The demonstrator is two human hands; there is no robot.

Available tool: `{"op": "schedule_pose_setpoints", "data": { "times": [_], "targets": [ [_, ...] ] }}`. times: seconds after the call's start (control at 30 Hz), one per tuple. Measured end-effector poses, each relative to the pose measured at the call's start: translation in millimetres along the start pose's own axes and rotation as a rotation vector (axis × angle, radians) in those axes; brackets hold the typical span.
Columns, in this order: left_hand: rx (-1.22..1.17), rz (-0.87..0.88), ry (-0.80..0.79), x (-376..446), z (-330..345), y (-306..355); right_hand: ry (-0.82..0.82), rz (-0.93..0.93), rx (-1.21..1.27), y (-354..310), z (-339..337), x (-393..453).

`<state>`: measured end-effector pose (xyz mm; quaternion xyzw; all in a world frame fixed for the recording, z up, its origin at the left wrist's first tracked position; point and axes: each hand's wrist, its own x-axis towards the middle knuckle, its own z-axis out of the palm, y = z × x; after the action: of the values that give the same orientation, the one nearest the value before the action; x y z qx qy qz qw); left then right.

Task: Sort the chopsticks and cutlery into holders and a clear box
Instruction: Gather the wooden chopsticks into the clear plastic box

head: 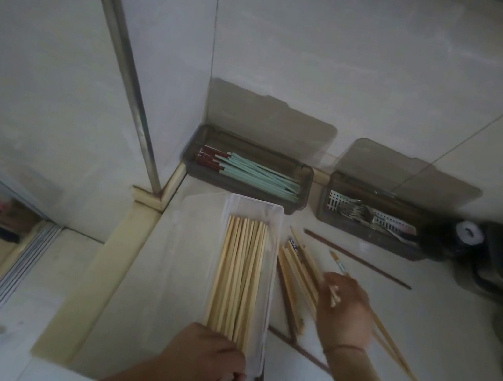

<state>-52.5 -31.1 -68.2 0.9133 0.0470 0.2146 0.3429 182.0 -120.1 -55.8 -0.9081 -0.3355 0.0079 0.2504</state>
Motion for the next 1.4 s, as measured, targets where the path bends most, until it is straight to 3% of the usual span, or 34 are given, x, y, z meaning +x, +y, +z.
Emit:
{"op": "schedule_pose_setpoints", "data": {
  "times": [0.07, 0.13, 0.4, 0.53, 0.6, 0.73, 0.87, 1.03, 1.17, 1.27, 1.33, 1.4],
  "targets": [
    [0.006, 0.000, -0.007, 1, 0, 1, -0.068, 0.175, -0.153, 31, -5, 6],
    [0.002, 0.004, 0.001, 1, -1, 1, -0.135, 0.223, -0.297, 53, -9, 7],
    [0.020, 0.008, 0.006, 4, -2, 3, -0.197, 0.185, -0.480, 58, -10, 6],
    [0.016, 0.001, 0.009, 3, -3, 3, -0.143, 0.090, -0.523, 24, -23, 16],
    [0.023, 0.013, 0.024, 4, -2, 4, -0.074, -0.073, -0.339, 0, -27, 21],
    [0.019, 0.032, 0.019, 4, -2, 4, 0.103, -0.754, -0.042, -34, -14, 24],
    [0.028, 0.018, 0.003, 5, -2, 3, -0.112, -1.047, 0.082, -45, 3, 16],
    [0.053, -0.004, 0.005, 0, 2, 0, -0.474, -1.244, -0.166, -50, 17, 4],
    [0.061, -0.006, 0.014, 0, 3, 0, -0.567, -1.190, -0.311, -51, 20, -3],
    [0.060, -0.011, 0.005, 0, 3, -1, -0.430, -1.150, -0.049, -49, 17, -4],
    [0.053, -0.005, 0.003, 0, 3, -2, -0.225, -0.944, 0.192, -40, 14, -3],
    [0.046, -0.005, 0.006, 0, 2, -1, 0.007, -0.599, 0.240, -21, 11, -1]
  ]
}}
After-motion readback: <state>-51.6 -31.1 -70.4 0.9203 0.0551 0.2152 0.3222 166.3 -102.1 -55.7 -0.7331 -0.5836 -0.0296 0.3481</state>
